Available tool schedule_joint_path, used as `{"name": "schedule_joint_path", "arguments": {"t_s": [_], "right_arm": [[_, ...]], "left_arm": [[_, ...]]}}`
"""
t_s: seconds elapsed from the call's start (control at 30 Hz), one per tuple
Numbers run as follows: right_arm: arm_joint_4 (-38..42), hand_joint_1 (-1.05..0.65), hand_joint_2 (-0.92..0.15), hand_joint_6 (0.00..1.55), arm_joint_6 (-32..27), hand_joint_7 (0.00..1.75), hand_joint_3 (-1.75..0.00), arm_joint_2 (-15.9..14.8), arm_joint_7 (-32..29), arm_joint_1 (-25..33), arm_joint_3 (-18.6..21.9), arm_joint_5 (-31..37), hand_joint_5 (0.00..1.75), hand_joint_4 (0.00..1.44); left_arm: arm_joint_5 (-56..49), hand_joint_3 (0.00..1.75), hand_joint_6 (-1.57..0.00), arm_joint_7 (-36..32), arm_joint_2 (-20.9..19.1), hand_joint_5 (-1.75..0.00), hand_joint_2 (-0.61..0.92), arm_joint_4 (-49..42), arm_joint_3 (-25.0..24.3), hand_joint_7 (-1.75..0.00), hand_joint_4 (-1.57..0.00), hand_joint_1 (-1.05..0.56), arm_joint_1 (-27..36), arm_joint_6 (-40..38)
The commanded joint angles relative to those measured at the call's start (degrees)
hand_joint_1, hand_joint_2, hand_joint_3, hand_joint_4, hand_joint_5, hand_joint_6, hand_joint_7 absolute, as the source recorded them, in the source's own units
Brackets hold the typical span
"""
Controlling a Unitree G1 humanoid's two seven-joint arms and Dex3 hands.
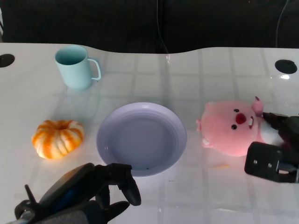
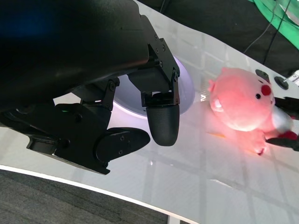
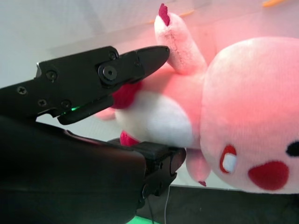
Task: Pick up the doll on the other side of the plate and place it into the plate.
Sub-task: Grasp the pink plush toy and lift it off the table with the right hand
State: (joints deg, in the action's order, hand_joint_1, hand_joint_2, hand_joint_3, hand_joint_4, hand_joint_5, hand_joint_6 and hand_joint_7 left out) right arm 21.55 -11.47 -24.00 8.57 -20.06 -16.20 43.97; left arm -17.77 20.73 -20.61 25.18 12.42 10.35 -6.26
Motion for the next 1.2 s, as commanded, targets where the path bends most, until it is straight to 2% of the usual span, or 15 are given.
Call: {"name": "schedule_joint_path", "arguments": {"t_s": [0.03,0.17,0.27,0.43,0.53,0.6,0.63,0.7,0.77,0.83,0.87,0.9,0.97,1.03,1.2], "right_arm": [[6.11,-0.61,-0.92,0.33,-0.39,0.02,-0.06,0.9,0.22,-2.83,0.3,-2.85,0.26,0.18],[11.95,-0.61,-0.92,0.34,-0.33,0.01,-0.09,1.5,0.21,-6.76,-1.49,-3.46,0.22,0.24],[16.31,-0.61,-0.92,0.34,0.51,0.01,-0.1,1.81,0.55,-9.43,-2.68,-3.83,0.2,0.22],[24.55,-0.57,-0.92,0.41,-0.01,0.03,-0.15,4.23,-0.47,-13.71,-3.73,-5.54,0.18,0.31],[27.26,-0.51,-0.92,0.53,2.5,0.06,-0.14,5.43,-7.67,-13.89,-3.82,-5.52,0.17,0.4],[28.71,-0.36,-0.92,0.72,4.65,0.08,-0.1,6.19,-13.84,-13.52,-2.96,-6.3,0.19,0.61],[29.24,-0.25,-0.92,0.86,5.43,0.11,-0.1,6.61,-16.63,-13.32,-2.27,-6.97,0.27,0.81],[29.91,-0.14,-0.92,1.05,8.3,0.09,-0.08,6.74,-21.52,-12.77,-1.44,-8.06,0.46,0.94],[30.06,-0.17,-0.91,1.21,10.56,0.06,-0.02,6.14,-24.04,-12.43,-1.63,-8.43,0.91,0.92],[30.41,-0.17,-0.92,1.29,12.3,0.06,-0.03,5.55,-26.03,-12.35,-1.89,-8.56,1.22,0.88],[30.48,-0.17,-0.88,1.21,12.86,0.47,-0.16,5.34,-26.83,-12.31,-1.97,-8.61,1.53,0.83],[30.33,-0.17,-0.81,1.01,13.37,0.92,-0.34,5.12,-27.44,-12.18,-2.0,-8.71,1.63,0.82],[29.05,-0.18,-0.6,0.79,13.8,1.46,-0.83,4.79,-28.1,-11.55,-1.62,-9.26,1.72,0.81],[27.67,-0.19,-0.5,0.77,14.14,1.54,-1.0,4.81,-29.3,-10.76,-0.89,-9.94,1.74,0.81],[21.56,-0.19,-0.46,0.76,16.68,1.73,-1.14,5.96,-31.29,-7.39,3.25,-14.23,1.75,0.89]], "left_arm": [[1.24,0.69,-0.7,-0.06,0.4,-1.7,0.75,0.4,-0.24,-1.14,-0.65,-0.14,0.69,-0.3],[1.21,0.68,-0.7,-0.21,0.75,-1.71,0.75,0.6,-0.1,-1.15,-0.66,-0.17,0.82,-0.49],[0.97,0.68,-0.7,-0.6,0.83,-1.68,0.75,0.35,0.01,-1.15,-0.67,-0.16,0.94,0.33],[0.66,0.7,-0.7,-0.58,0.88,-1.7,0.74,0.86,0.32,-1.15,-0.68,-0.17,1.3,-0.03],[0.49,0.71,-0.7,-0.46,0.89,-1.7,0.74,1.67,0.34,-1.16,-0.67,-0.18,1.71,-0.71],[0.4,0.71,-0.7,-0.37,0.85,-1.68,0.74,2.25,0.21,-1.16,-0.66,-0.17,1.99,-0.84],[0.39,0.71,-0.7,-0.3,0.81,-1.68,0.73,2.52,0.13,-1.16,-0.67,-0.17,2.09,-0.93],[0.34,0.72,-0.7,-0.2,0.7,-1.68,0.73,2.88,0.03,-1.16,-0.67,-0.17,2.19,-1.1],[0.17,0.73,-0.7,-0.2,0.58,-1.68,0.72,3.08,0.03,-1.16,-0.68,-0.17,2.3,-1.18],[0.28,0.73,-0.71,-0.14,0.65,-1.68,0.72,3.23,0.04,-1.15,-0.68,-0.17,2.37,-1.39],[0.36,0.74,-0.71,-0.11,0.71,-1.69,0.72,3.34,0.07,-1.15,-0.68,-0.17,2.4,-1.49],[0.39,0.75,-0.71,-0.08,0.73,-1.7,0.71,3.44,0.11,-1.15,-0.69,-0.17,2.41,-1.59],[0.43,0.76,-0.71,-0.06,0.73,-1.71,0.71,3.49,0.21,-1.15,-0.69,-0.17,2.39,-1.57],[0.5,0.76,-0.71,-0.16,0.68,-1.72,0.7,3.36,0.22,-1.15,-0.69,-0.17,2.43,-1.13],[0.47,0.76,-0.71,-0.01,0.6,-1.74,0.71,3.33,0.12,-1.15,-0.69,-0.17,2.29,-1.68]]}}
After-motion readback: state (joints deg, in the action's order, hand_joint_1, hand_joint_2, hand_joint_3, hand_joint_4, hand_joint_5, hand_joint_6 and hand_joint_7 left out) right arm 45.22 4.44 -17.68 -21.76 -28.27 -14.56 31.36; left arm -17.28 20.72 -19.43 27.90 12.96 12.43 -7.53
